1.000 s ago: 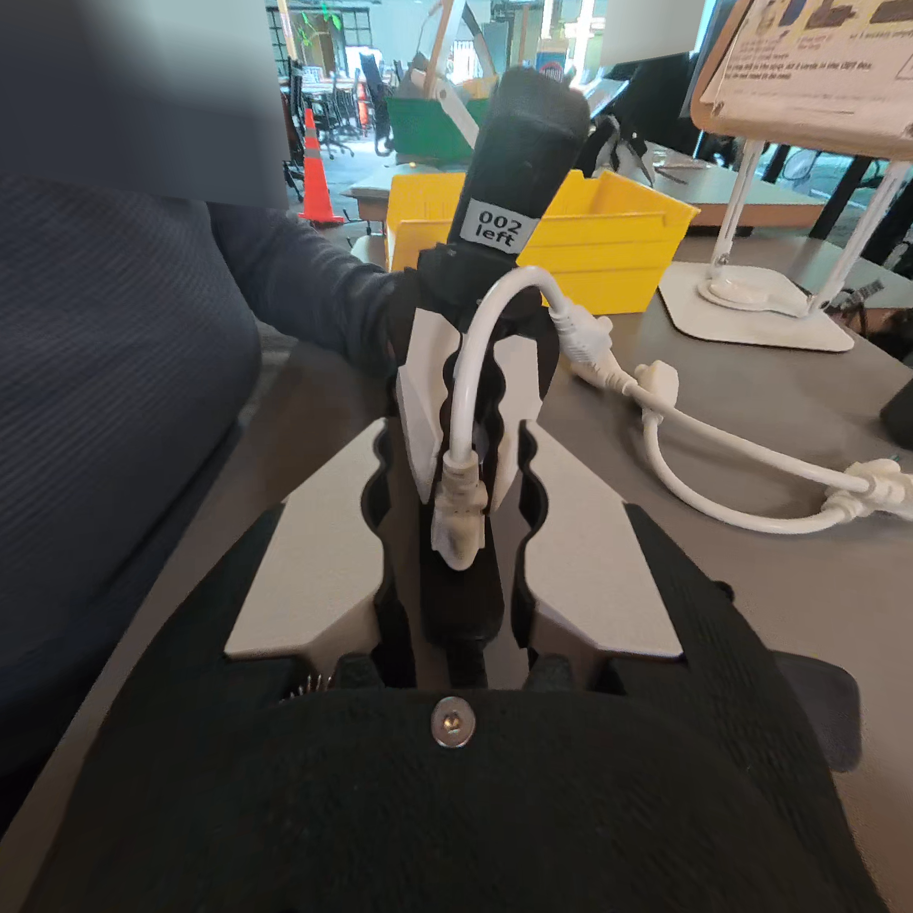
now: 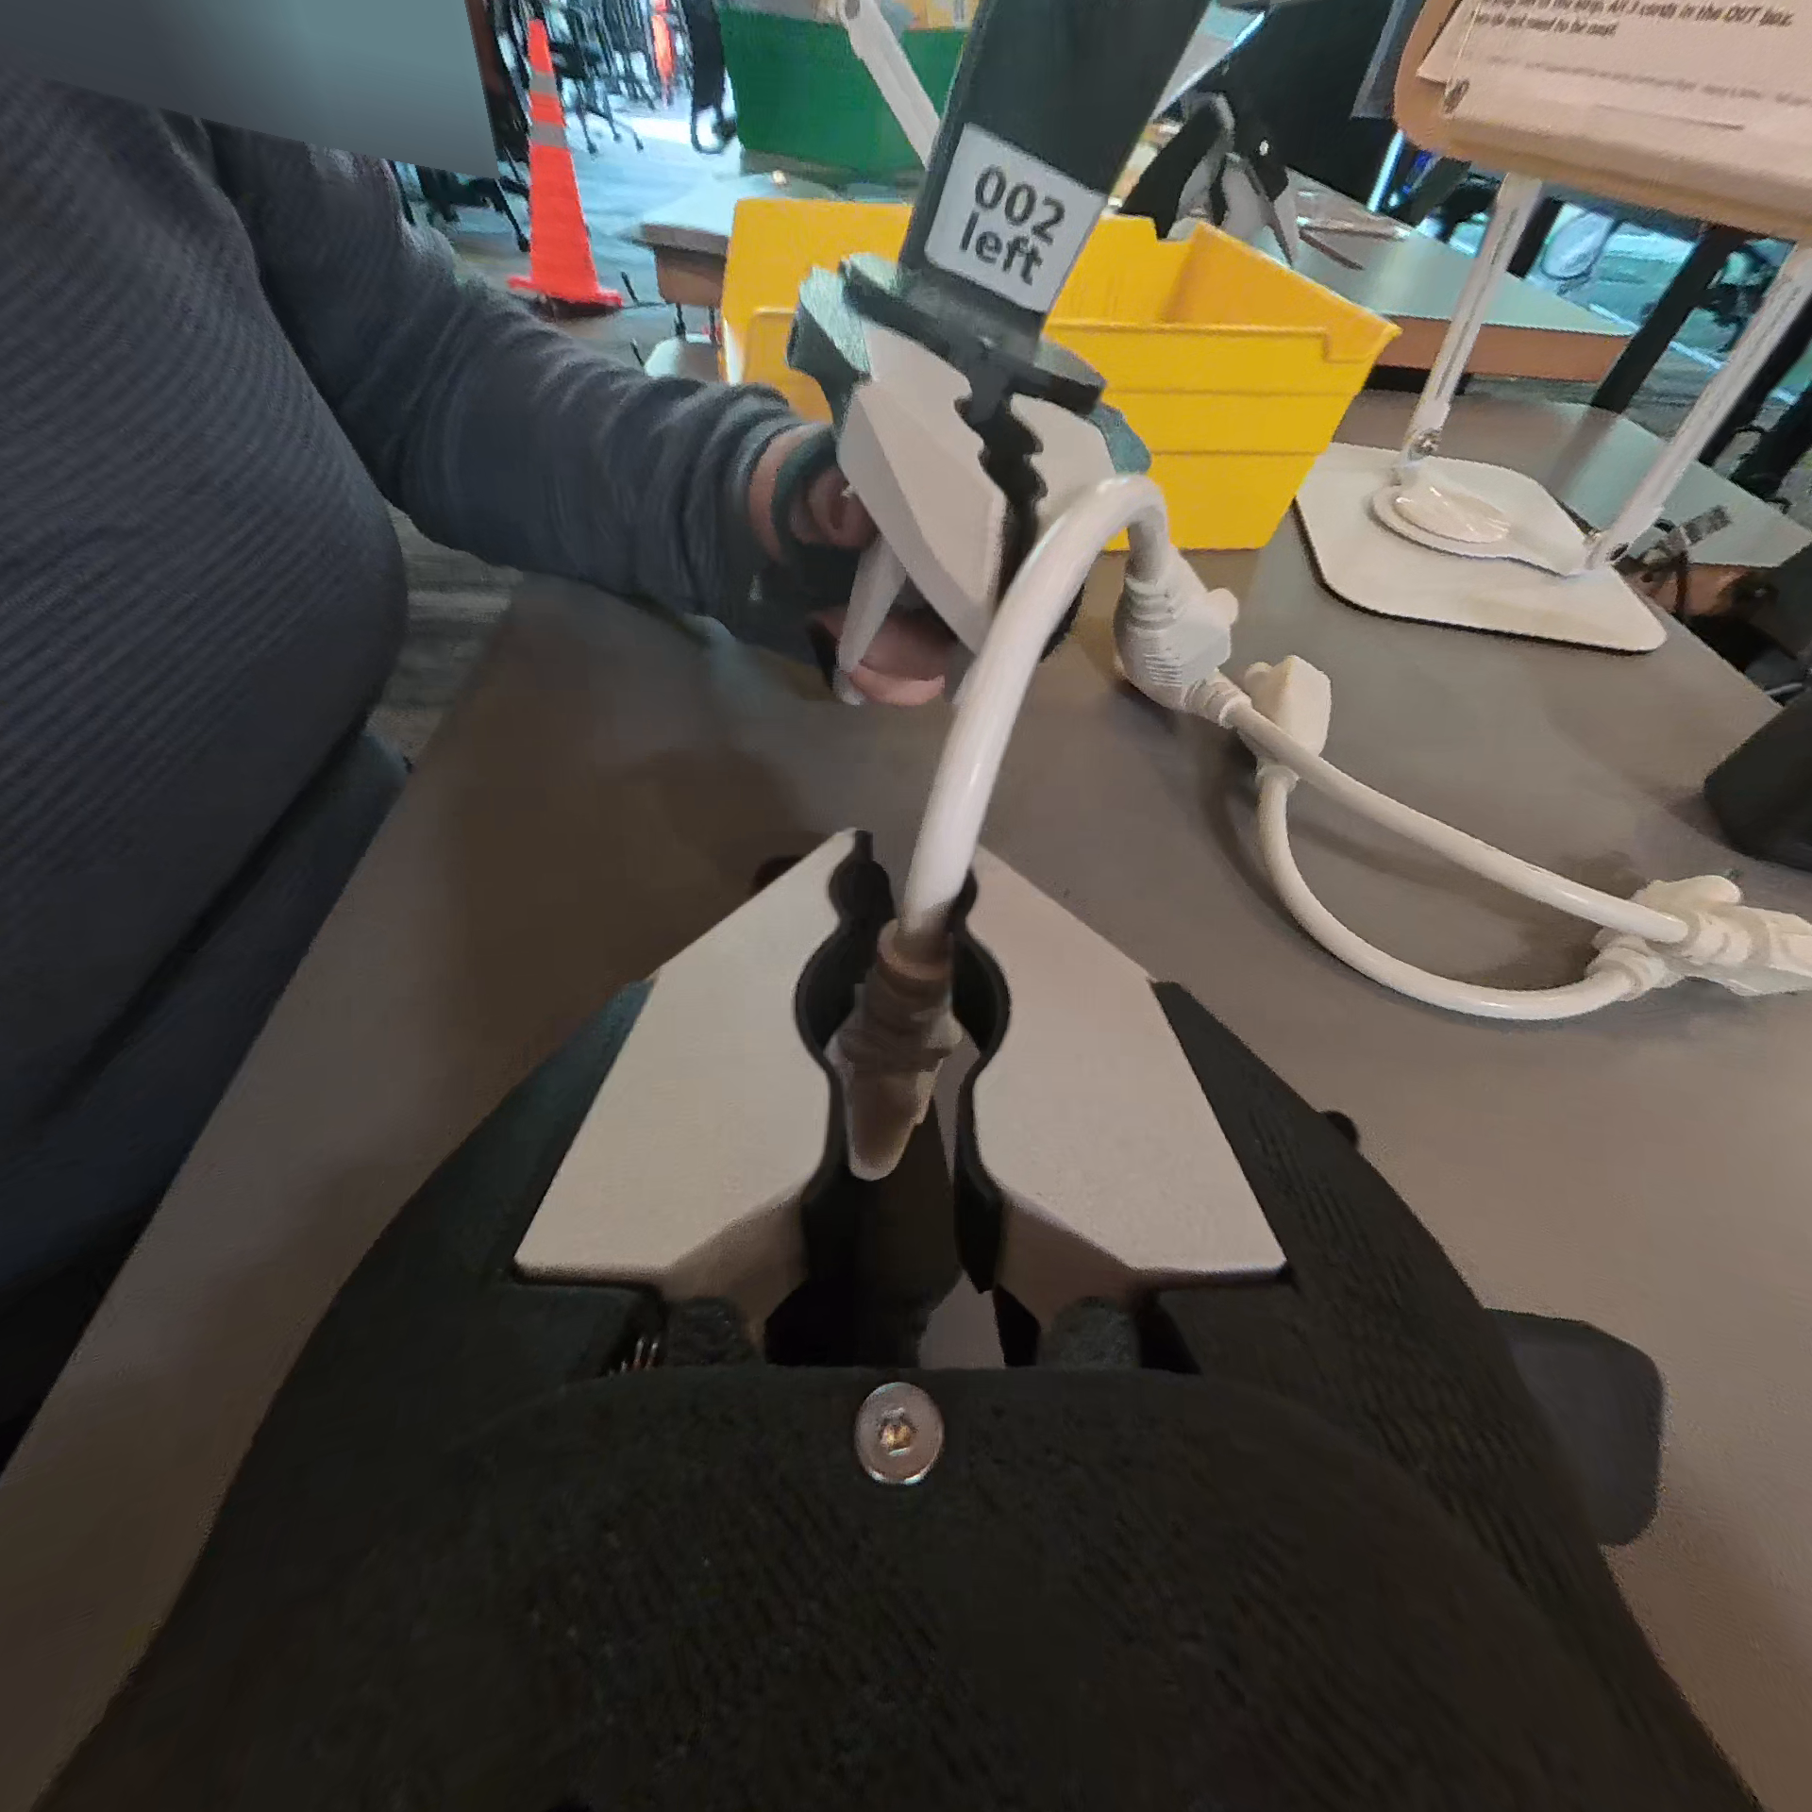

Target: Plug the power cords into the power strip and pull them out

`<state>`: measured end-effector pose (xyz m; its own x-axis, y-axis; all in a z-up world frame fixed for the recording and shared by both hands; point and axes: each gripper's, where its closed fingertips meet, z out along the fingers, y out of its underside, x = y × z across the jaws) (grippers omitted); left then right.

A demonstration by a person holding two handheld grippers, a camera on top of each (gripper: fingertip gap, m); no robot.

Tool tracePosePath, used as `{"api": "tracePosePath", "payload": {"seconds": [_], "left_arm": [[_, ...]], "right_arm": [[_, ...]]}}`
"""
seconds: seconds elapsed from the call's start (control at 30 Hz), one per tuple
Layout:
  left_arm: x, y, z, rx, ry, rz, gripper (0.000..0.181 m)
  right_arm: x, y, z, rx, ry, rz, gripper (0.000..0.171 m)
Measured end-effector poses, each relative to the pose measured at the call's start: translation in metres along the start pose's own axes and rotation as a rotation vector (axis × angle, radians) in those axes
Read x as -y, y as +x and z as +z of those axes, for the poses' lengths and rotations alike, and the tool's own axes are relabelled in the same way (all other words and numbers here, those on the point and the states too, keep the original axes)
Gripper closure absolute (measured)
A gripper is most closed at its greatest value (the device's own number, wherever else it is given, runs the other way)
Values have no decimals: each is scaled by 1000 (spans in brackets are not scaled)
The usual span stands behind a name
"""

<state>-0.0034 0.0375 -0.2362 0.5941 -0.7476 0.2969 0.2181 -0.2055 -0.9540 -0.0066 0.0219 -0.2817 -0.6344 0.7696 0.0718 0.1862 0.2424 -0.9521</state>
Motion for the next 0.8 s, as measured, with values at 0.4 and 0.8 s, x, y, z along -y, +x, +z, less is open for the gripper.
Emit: {"api": "tracePosePath", "payload": {"seconds": [0.4,0.8], "left_arm": [[14,-6,11,2,107,-174,152],[11,15,16,20,-200,84,174]], "right_arm": [[-1,1,5,-35,6,-79,166],[2,-1,5,6,38,4,151]]}}
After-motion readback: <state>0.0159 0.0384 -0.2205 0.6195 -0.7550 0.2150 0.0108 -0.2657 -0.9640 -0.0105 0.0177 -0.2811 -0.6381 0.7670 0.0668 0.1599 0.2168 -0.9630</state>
